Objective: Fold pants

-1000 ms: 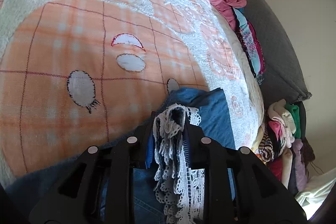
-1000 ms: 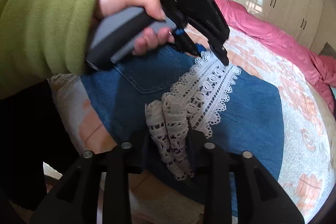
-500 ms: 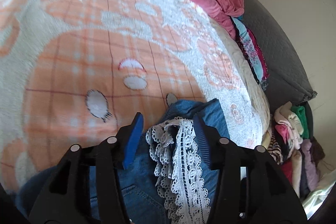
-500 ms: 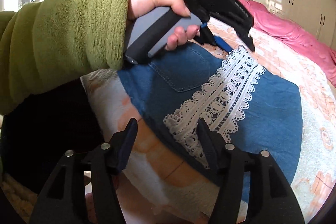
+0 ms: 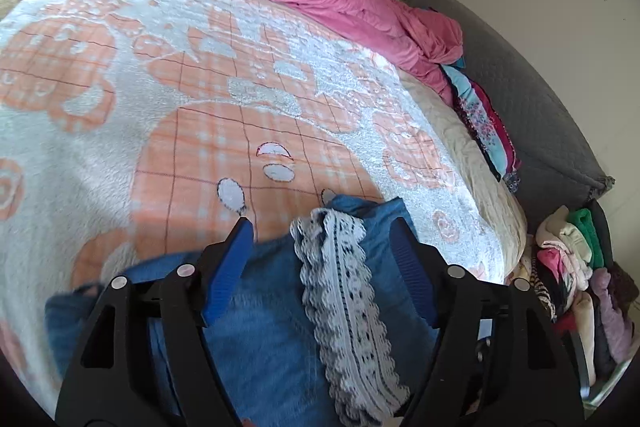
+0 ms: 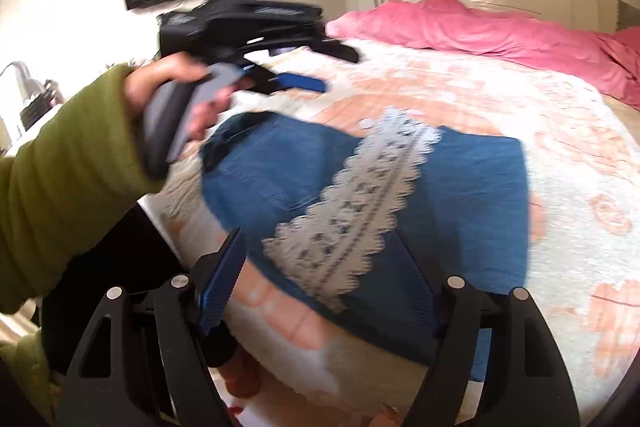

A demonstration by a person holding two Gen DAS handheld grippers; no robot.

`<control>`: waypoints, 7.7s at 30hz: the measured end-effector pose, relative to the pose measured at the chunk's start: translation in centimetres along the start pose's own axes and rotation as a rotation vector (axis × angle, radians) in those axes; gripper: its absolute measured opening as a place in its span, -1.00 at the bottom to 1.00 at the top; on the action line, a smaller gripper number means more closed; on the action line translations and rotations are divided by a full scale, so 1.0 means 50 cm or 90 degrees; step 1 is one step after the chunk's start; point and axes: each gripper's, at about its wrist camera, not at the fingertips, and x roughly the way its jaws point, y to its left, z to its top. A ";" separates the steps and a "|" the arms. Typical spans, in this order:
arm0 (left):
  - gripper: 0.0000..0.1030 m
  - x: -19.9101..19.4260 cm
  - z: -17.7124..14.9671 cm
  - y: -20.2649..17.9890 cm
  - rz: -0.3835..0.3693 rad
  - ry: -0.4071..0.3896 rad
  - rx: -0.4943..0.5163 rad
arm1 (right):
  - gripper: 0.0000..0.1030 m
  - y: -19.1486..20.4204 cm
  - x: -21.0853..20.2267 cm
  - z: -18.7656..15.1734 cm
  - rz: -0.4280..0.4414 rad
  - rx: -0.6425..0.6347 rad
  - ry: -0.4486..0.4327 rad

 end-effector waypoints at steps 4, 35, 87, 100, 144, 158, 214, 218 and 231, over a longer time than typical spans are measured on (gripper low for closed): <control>0.24 -0.032 -0.032 -0.015 0.002 -0.017 0.002 | 0.40 -0.052 -0.013 0.003 -0.042 0.054 0.000; -0.67 0.042 -0.299 -0.107 0.087 0.109 0.074 | 0.41 -0.136 0.038 -0.053 -0.226 0.100 0.128; 0.42 -0.199 -0.320 0.089 0.106 -0.068 -0.079 | 0.88 0.006 0.093 0.100 -0.125 -0.002 0.071; 0.00 -0.166 -0.319 0.120 0.051 -0.089 -0.135 | 0.88 0.118 0.335 0.259 0.020 -0.047 0.210; 0.47 -0.059 -0.251 -0.062 -0.030 -0.053 -0.103 | -0.22 -0.060 0.207 0.273 0.183 0.060 0.106; 0.47 -0.006 -0.259 -0.201 -0.073 0.010 0.014 | 0.42 -0.218 0.074 0.217 0.050 0.153 0.048; 0.00 0.122 -0.119 -0.081 0.048 0.099 0.122 | -0.77 0.149 0.128 -0.004 -0.053 -0.523 0.187; 0.02 0.119 -0.118 -0.079 0.043 0.098 0.115 | -0.90 0.147 0.083 -0.025 0.006 -0.507 0.175; 0.18 0.111 -0.124 -0.096 0.053 0.085 0.129 | -0.58 0.116 0.083 -0.045 0.042 -0.430 0.212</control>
